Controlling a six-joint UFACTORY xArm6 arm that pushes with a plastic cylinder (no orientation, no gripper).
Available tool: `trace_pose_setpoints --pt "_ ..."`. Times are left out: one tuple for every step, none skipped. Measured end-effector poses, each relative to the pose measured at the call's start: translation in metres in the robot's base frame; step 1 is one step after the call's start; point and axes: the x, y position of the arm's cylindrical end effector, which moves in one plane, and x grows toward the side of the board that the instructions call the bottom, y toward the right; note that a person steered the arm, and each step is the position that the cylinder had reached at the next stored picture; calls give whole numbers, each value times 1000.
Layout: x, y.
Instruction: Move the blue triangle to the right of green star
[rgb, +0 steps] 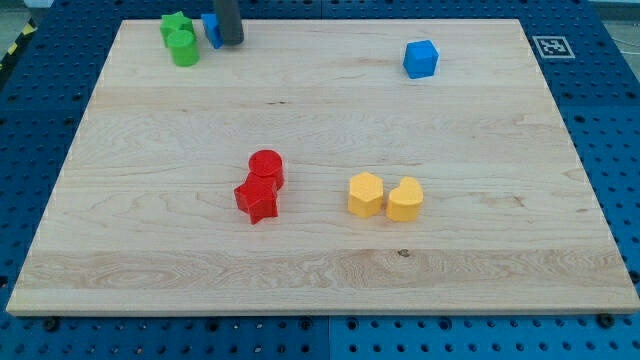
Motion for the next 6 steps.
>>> trace_pose_setpoints --pt "0 3" --pt "-14 54" --pt "-25 18" --pt "-23 4" --pt "-23 3" --pt "-11 -5"
